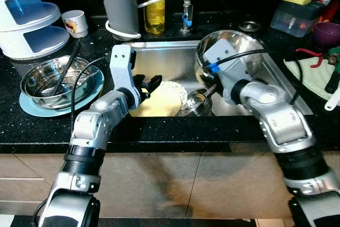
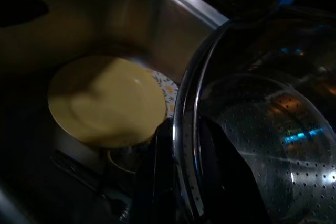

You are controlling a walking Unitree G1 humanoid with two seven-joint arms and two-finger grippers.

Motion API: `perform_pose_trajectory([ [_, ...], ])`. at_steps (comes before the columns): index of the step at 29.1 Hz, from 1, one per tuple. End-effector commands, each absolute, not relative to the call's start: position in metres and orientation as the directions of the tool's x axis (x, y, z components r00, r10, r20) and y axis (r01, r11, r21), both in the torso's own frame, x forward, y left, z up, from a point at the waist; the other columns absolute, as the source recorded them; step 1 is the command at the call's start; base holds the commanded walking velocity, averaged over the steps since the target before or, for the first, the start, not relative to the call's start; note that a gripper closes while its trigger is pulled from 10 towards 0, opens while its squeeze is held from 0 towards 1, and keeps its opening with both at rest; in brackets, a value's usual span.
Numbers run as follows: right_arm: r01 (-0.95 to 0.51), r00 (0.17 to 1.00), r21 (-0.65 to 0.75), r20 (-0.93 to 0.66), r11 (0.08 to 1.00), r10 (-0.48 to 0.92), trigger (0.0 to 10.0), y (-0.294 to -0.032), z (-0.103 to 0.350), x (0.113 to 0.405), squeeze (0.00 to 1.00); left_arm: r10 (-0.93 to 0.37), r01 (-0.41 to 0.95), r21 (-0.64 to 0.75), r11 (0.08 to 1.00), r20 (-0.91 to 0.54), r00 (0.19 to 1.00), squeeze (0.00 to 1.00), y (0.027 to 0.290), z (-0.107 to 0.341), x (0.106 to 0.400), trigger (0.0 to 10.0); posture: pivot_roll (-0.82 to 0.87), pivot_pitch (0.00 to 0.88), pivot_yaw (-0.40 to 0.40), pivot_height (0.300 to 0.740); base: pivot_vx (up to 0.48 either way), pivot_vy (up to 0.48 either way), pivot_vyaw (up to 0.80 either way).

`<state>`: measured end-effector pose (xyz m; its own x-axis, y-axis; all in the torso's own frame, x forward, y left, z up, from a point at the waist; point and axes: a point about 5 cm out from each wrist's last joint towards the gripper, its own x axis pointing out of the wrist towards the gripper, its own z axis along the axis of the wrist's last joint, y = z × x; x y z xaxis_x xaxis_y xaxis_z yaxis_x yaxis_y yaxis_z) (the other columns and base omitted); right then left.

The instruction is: Kitchen organization

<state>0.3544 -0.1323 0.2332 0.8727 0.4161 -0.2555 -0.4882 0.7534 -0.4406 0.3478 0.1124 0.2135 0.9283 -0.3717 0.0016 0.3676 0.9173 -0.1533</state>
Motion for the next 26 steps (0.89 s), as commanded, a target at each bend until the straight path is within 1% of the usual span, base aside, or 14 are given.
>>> perform_pose_trajectory([
  [1,-0.528,0.849,-0.435,-0.295,0.729,0.439,10.0,-0.118,0.223,0.362,0.00,-0.350,0.350,-0.121,0.929,0.027,0.937,0.00,0.105,0.218,0.338,10.0,-0.02,0.000,0.021,0.740,0.000,0.000,0.00],
  [2,-0.528,0.849,-0.435,-0.295,0.729,0.439,10.0,-0.118,0.223,0.362,0.00,-0.350,0.350,-0.121,0.929,0.027,0.937,0.00,0.105,0.218,0.338,10.0,-0.02,0.000,0.021,0.740,0.000,0.000,0.00],
  [5,-0.562,0.821,-0.404,-0.377,0.722,0.428,10.0,-0.108,0.205,0.370,0.00,-0.348,0.356,-0.115,0.927,0.084,0.934,0.00,0.096,0.225,0.324,10.0,0.00,0.000,0.010,0.740,0.000,0.000,0.00],
  [7,-0.568,0.811,-0.374,-0.407,0.733,0.421,10.0,-0.103,0.197,0.376,0.00,-0.303,0.315,-0.093,0.945,0.122,0.945,0.00,0.098,0.224,0.318,10.0,0.01,0.000,0.003,0.740,0.000,0.000,0.00],
  [10,-0.589,0.783,-0.346,-0.465,0.730,0.412,10.0,-0.094,0.182,0.381,0.00,-0.237,0.247,-0.064,0.967,0.131,0.963,0.00,0.102,0.215,0.311,10.0,0.03,0.000,-0.007,0.740,0.000,0.000,0.00],
  [14,-0.610,0.764,-0.322,-0.481,0.724,0.429,10.0,-0.076,0.170,0.384,0.00,-0.182,0.188,-0.038,0.981,0.127,0.975,0.00,0.104,0.204,0.298,10.0,0.05,0.000,-0.021,0.740,0.000,0.000,0.00],
  [15,-0.610,0.764,-0.322,-0.481,0.724,0.429,10.0,-0.076,0.170,0.384,0.00,-0.182,0.188,-0.038,0.981,0.127,0.975,0.00,0.104,0.204,0.298,10.0,0.05,0.000,-0.021,0.740,0.000,0.000,0.00],
  [18,-0.627,0.753,-0.326,-0.487,0.708,0.443,10.0,-0.063,0.163,0.385,0.00,-0.158,0.162,-0.024,0.987,0.128,0.979,0.00,0.104,0.203,0.292,10.0,0.06,0.000,-0.029,0.740,0.000,0.000,0.00],
  [23,-0.636,0.744,-0.319,-0.494,0.703,0.449,10.0,-0.057,0.159,0.386,0.00,-0.137,0.140,-0.011,0.990,0.145,0.980,0.00,0.107,0.204,0.290,10.0,0.07,0.000,-0.033,0.740,0.000,0.000,0.00],
  [24,-0.634,0.745,-0.313,-0.493,0.707,0.450,10.0,-0.057,0.158,0.386,0.48,-0.132,0.135,-0.010,0.991,0.148,0.980,0.00,0.108,0.204,0.290,10.0,0.07,0.000,-0.035,0.740,0.000,0.000,0.00],
  [25,-0.633,0.745,-0.309,-0.492,0.710,0.450,10.0,-0.056,0.158,0.387,0.48,-0.128,0.131,-0.009,0.991,0.149,0.980,0.00,0.109,0.205,0.290,10.0,0.07,0.000,-0.035,0.740,0.000,0.000,0.00],
  [26,-0.631,0.746,-0.305,-0.491,0.713,0.450,10.0,-0.056,0.158,0.387,0.63,-0.125,0.128,-0.010,0.992,0.150,0.981,0.00,0.110,0.205,0.290,10.0,0.07,0.000,-0.034,0.740,0.000,0.000,0.00],
])
